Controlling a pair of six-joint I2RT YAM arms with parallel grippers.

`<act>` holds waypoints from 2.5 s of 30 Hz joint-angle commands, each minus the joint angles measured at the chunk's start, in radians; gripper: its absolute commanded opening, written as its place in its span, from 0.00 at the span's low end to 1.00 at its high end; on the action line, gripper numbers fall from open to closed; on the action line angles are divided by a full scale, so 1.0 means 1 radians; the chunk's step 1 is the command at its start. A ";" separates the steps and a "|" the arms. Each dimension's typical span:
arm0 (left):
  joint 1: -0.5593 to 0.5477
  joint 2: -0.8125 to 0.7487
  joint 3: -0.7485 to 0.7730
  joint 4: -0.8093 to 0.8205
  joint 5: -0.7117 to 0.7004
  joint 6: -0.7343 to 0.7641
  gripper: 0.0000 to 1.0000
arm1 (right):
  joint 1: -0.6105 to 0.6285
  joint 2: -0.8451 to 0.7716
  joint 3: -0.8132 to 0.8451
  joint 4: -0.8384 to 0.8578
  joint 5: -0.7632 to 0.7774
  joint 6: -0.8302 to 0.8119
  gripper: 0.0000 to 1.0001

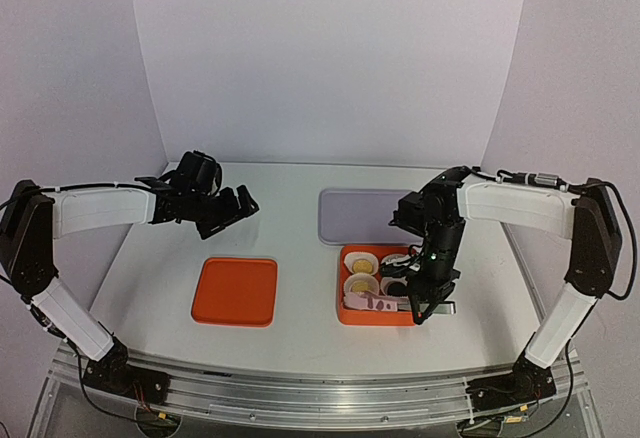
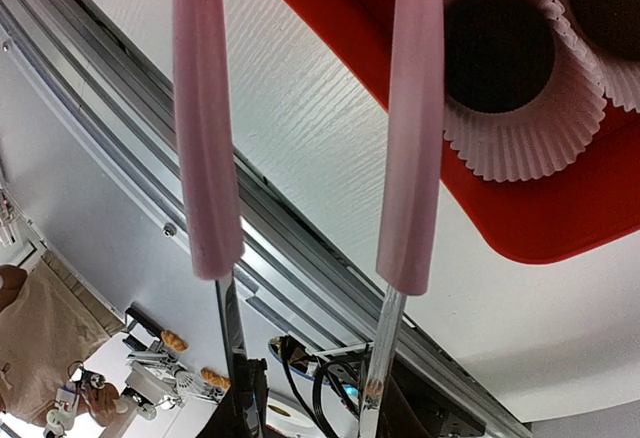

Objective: Pack the cookies

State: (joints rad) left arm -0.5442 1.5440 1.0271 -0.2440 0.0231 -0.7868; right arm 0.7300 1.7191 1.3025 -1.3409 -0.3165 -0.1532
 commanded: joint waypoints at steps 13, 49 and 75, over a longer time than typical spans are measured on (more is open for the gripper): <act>0.004 -0.010 0.009 0.024 -0.007 -0.008 1.00 | 0.008 -0.023 0.054 -0.138 0.015 0.015 0.27; 0.005 -0.022 0.021 -0.031 -0.042 0.005 1.00 | -0.218 0.065 0.461 0.079 0.293 0.007 0.20; 0.004 -0.069 -0.064 -0.216 -0.120 -0.118 1.00 | -0.495 0.262 0.281 0.344 0.671 0.379 0.22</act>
State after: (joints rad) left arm -0.5442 1.5315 0.9898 -0.3823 -0.0570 -0.8722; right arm 0.2467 2.0751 1.6672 -1.0486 0.3064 0.1591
